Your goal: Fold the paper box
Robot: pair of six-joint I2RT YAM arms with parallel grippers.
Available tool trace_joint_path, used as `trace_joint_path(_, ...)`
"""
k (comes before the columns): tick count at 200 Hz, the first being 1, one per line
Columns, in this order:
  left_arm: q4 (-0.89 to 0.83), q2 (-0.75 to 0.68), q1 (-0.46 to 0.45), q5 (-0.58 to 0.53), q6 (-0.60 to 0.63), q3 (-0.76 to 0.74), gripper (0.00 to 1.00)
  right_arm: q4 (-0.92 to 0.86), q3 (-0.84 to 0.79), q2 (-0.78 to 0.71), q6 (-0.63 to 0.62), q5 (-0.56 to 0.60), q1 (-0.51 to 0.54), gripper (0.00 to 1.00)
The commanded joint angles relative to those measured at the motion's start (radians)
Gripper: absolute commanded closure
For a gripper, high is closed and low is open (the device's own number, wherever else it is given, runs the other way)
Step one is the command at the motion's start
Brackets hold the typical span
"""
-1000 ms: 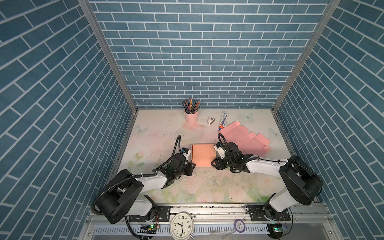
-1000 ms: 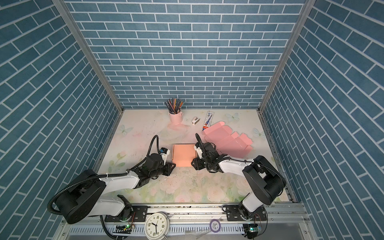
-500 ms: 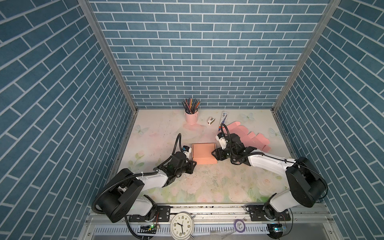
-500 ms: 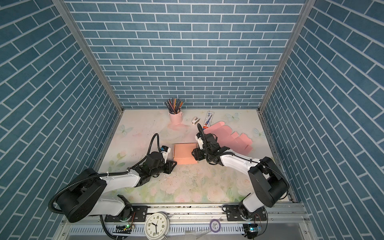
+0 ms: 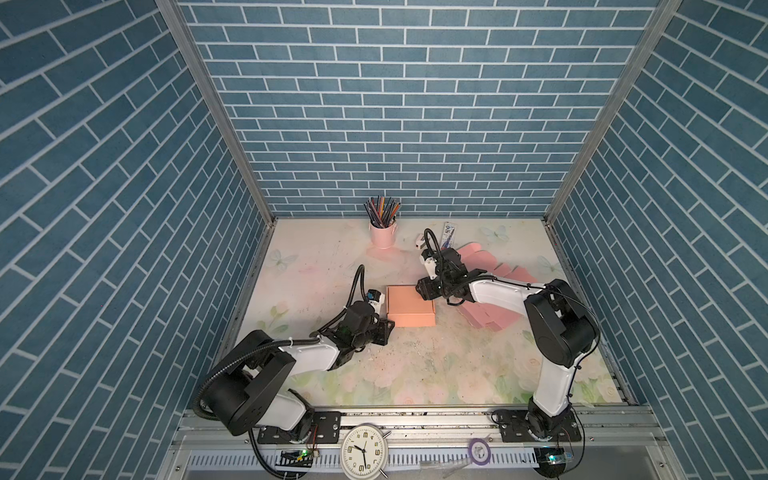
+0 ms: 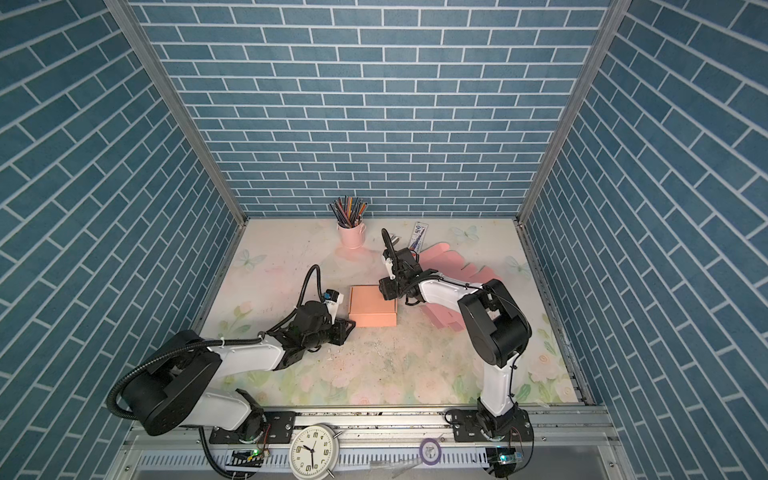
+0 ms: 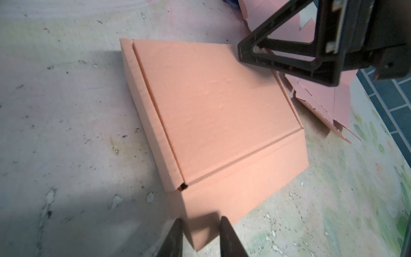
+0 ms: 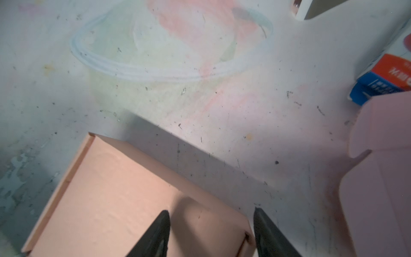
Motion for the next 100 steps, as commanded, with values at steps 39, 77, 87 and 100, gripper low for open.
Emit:
trace_joint_path(39, 0.007, 0.044, 0.012, -0.024, 0.026, 0.057, 0.71, -0.072, 0.021, 0.073, -0.086, -0.005, -0.004, 0.41)
trace_joint_path(77, -0.02, 0.118, 0.013, -0.089, 0.044, 0.106, 0.71, -0.073, 0.013, 0.094, -0.093, -0.038, -0.004, 0.42)
trace_joint_path(87, -0.016, 0.14, 0.012, -0.092, 0.05, 0.118, 0.7, -0.073, 0.015, 0.099, -0.094, -0.05, -0.004, 0.42)
trace_joint_path(100, -0.011, 0.156, 0.013, -0.096, 0.054, 0.126, 0.7, -0.076, 0.015, 0.105, -0.096, -0.061, -0.004, 0.43)
